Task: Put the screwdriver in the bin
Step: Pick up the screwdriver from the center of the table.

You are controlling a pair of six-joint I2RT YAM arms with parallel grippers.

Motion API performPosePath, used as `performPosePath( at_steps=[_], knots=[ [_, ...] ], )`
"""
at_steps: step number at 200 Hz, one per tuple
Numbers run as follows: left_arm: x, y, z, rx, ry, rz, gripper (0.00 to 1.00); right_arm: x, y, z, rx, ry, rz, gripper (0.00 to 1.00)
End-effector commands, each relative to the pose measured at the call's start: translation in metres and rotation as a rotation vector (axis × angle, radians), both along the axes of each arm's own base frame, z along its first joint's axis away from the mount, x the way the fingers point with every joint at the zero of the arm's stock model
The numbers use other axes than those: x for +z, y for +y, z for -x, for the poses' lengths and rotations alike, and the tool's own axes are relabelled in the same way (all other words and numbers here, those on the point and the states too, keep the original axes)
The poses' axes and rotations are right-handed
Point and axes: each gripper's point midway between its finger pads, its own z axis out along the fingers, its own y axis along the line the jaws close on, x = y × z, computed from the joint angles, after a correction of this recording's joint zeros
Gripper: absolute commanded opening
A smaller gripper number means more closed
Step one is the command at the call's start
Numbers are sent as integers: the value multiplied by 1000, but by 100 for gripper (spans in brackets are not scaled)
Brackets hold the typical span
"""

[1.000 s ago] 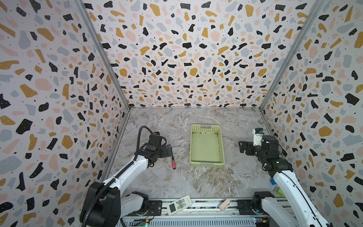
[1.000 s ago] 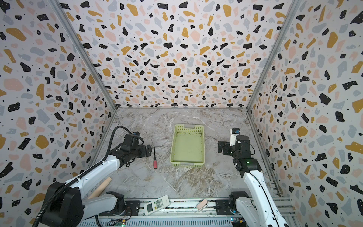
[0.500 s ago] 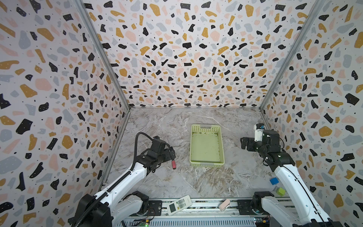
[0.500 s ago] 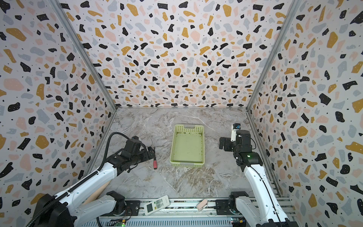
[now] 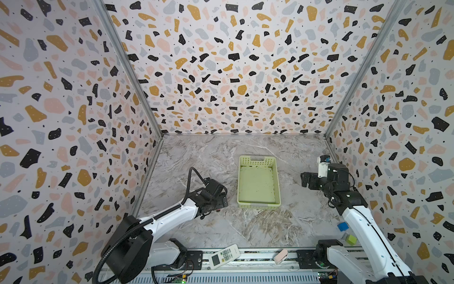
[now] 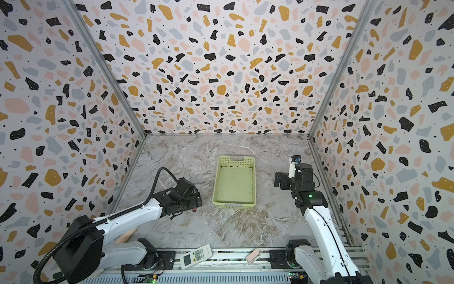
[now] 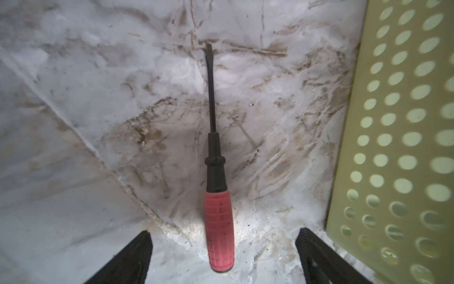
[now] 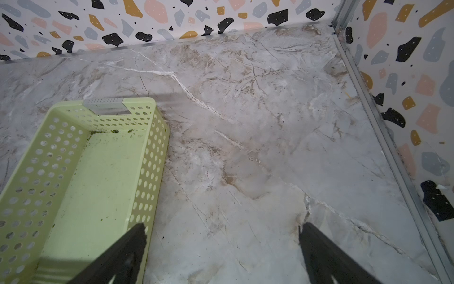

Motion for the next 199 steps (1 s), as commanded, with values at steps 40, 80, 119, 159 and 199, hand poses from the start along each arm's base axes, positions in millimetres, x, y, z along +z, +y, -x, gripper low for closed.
performPosePath(
  at_steps=[40, 80, 119, 159, 199],
  knots=[
    [-2, 0, -11, 4, -18, -54, 84, 7, -5, 4, -21, -38, 7, 99],
    [-10, 1, -11, 6, -7, -76, 74, 8, -4, 3, -14, -42, 5, 99],
    [-14, 0, -13, 5, -3, -89, 68, 7, -2, 4, -8, -47, -9, 98],
    [-17, -5, -18, -5, 9, -113, 63, 8, -3, 4, -12, -52, -7, 98],
    [-14, -11, -22, -14, 7, -143, 56, 8, -5, 5, -19, -58, -3, 98]
  ],
)
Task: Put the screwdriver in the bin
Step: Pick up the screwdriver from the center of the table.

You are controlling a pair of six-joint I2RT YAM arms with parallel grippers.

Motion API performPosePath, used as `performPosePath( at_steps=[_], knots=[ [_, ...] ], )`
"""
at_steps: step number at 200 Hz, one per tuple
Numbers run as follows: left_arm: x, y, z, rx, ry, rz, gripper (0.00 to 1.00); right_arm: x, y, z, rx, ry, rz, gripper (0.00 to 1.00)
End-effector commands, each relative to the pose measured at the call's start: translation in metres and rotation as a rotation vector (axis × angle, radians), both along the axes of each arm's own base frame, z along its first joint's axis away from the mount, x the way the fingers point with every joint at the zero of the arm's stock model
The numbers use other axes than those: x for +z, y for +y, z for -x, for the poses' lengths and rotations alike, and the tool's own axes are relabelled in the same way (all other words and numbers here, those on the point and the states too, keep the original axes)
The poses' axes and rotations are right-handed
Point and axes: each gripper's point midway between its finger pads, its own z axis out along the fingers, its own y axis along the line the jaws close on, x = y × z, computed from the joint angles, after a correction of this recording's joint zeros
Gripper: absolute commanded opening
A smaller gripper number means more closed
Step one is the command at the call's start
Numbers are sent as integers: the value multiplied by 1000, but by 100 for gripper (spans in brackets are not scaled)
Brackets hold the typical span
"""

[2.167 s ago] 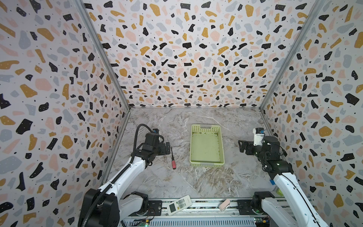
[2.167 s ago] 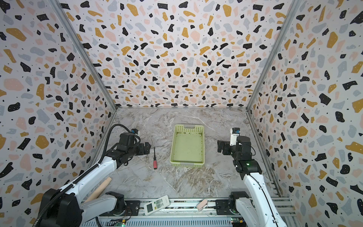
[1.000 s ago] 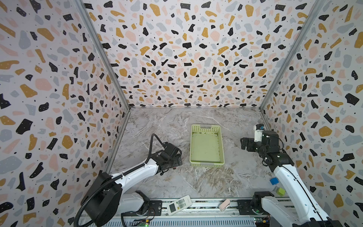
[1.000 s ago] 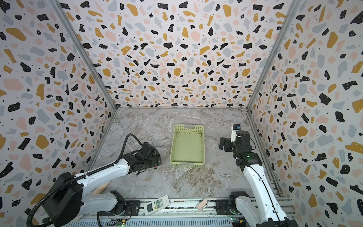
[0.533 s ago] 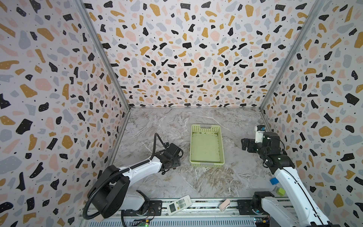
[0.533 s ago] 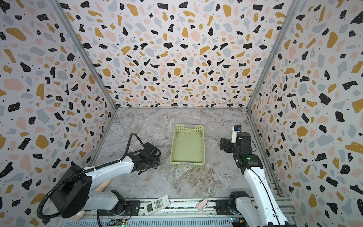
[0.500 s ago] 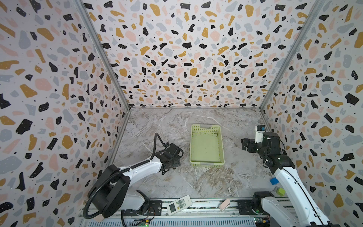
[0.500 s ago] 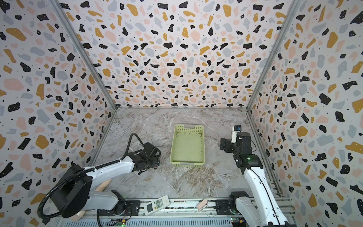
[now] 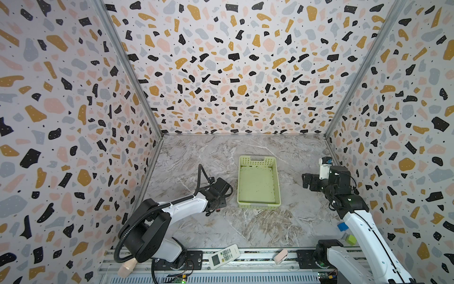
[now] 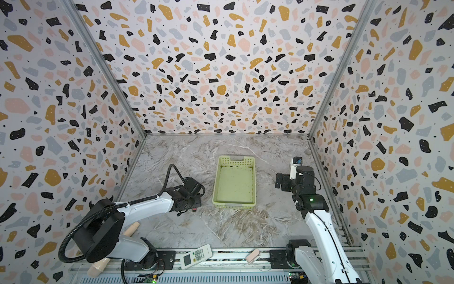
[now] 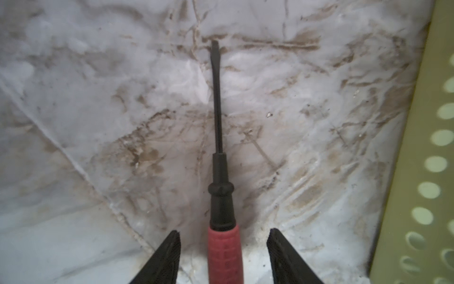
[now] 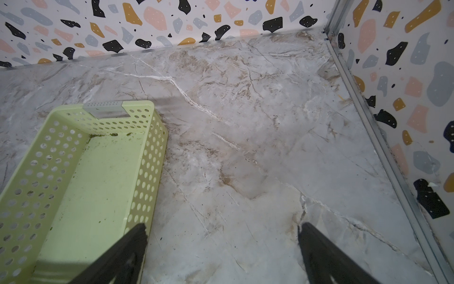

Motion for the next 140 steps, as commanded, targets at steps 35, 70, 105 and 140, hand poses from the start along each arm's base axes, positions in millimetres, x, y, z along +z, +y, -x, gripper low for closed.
performPosePath(
  at_steps=[35, 70, 105, 140],
  knots=[
    [-1, -7, -6, -22, 14, -47, 50, 4, -2, 1, -11, -26, -3, 97],
    [3, -4, -5, -17, 12, -63, 50, 5, -3, 1, -15, -33, -1, 97],
    [9, -2, -4, -6, -2, -60, 50, 5, -3, 2, -16, -37, 0, 97],
    [2, -2, -1, -6, 17, -59, 48, 6, -3, 1, -15, -38, 2, 97]
  ],
)
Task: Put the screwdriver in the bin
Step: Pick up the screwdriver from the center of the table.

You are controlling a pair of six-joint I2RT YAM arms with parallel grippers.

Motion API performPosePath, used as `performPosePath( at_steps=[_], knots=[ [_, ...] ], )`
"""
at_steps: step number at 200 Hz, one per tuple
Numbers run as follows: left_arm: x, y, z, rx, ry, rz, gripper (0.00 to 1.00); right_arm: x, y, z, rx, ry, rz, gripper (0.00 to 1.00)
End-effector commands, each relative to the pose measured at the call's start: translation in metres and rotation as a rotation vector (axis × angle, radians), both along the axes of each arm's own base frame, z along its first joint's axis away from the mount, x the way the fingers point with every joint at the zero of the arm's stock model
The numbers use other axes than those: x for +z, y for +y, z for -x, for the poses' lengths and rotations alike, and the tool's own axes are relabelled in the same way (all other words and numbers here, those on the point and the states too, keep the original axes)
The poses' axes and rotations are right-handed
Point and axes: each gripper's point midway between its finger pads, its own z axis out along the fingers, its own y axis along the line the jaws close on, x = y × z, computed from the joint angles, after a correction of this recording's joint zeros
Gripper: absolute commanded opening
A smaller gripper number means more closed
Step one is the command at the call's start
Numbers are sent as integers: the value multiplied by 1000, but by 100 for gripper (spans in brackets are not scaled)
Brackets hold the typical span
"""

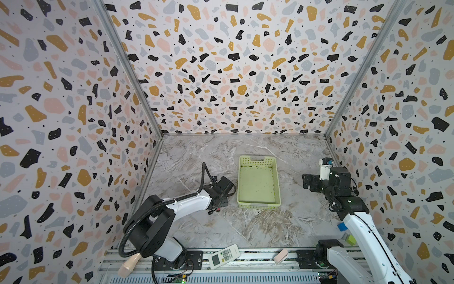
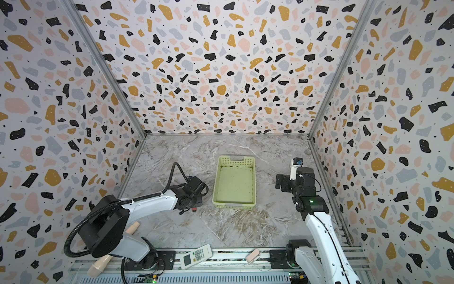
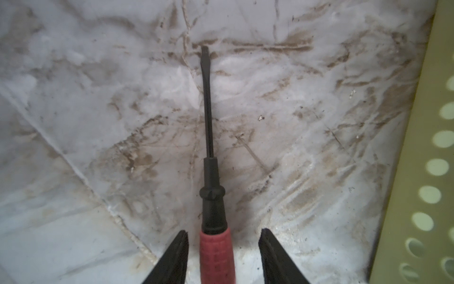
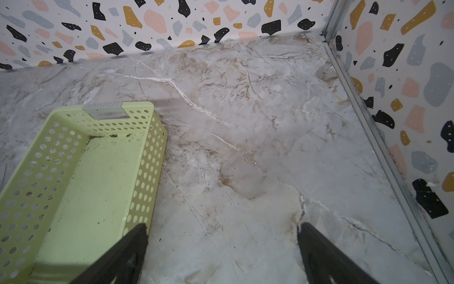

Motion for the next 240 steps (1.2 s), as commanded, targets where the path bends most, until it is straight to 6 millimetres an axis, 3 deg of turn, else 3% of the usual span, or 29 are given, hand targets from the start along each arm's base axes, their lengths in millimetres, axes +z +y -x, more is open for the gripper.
performPosePath(
  at_steps=[1, 31, 108, 240],
  knots=[
    [3, 0, -1, 4, -4, -7, 48, 8, -2, -1, -11, -30, 0, 97],
    [-3, 0, 2, 5, 7, -4, 43, 7, -2, 0, -11, -29, 0, 97],
    [-14, -1, 3, 3, 27, -12, 42, 6, -3, 0, -13, -29, 2, 97],
    [-12, 6, 8, 5, 19, -20, 7, 8, -3, 1, -14, -35, 5, 97]
  ],
)
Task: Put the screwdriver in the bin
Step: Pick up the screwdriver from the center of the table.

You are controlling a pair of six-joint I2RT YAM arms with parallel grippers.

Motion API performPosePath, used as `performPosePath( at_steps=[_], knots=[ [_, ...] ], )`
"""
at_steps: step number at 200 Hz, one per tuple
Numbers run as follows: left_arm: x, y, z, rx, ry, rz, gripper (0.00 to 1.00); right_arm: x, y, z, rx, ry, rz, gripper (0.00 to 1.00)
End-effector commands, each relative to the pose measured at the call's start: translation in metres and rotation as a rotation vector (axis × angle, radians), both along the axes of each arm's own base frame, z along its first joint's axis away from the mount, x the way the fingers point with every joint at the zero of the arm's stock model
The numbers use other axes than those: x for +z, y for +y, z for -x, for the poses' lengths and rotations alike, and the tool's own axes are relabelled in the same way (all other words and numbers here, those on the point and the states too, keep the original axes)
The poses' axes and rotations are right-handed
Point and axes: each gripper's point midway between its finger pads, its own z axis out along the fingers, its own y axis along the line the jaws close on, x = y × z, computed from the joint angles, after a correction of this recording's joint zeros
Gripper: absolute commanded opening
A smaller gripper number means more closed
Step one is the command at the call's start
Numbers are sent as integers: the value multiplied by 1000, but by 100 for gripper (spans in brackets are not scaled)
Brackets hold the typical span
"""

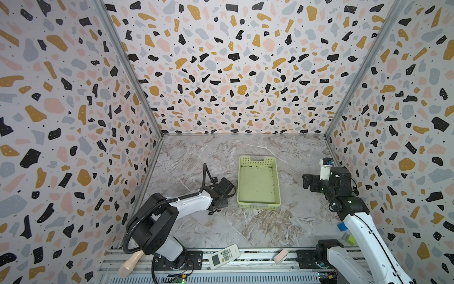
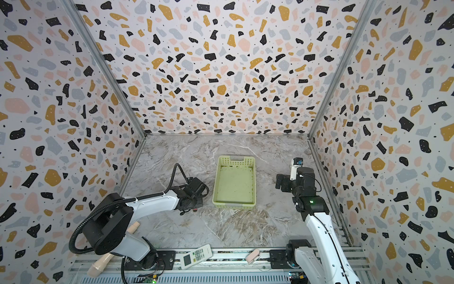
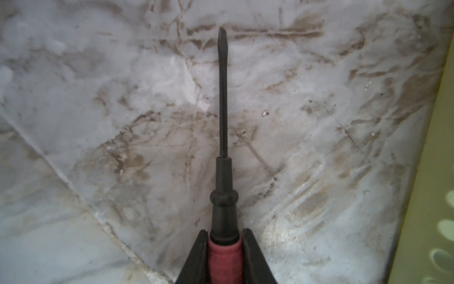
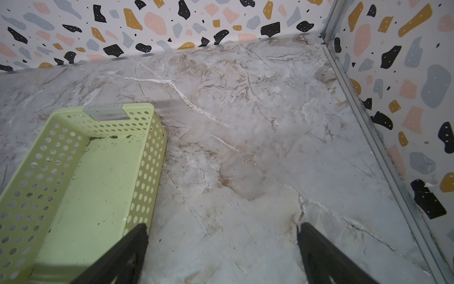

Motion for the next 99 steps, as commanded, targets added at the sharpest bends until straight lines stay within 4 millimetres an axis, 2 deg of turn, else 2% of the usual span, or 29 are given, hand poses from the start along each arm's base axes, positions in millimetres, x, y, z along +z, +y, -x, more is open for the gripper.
performPosePath(
  at_steps=[1, 23, 55, 75, 99],
  knots=[
    [-1, 7, 7, 2, 9, -22, 7, 6, -3, 0, -11, -29, 3, 97],
    [14, 7, 4, -1, -12, -27, 7, 6, -3, 1, -13, -29, 5, 97],
    [50, 10, -5, -2, -68, -43, 8, 6, -3, 0, -11, -29, 3, 97],
    [76, 3, -13, -11, -103, -19, 9, 8, -2, 0, -9, -33, 2, 97],
    [111, -17, -29, -30, -171, 41, 9, 8, -2, -1, -7, -31, 1, 97]
  ],
)
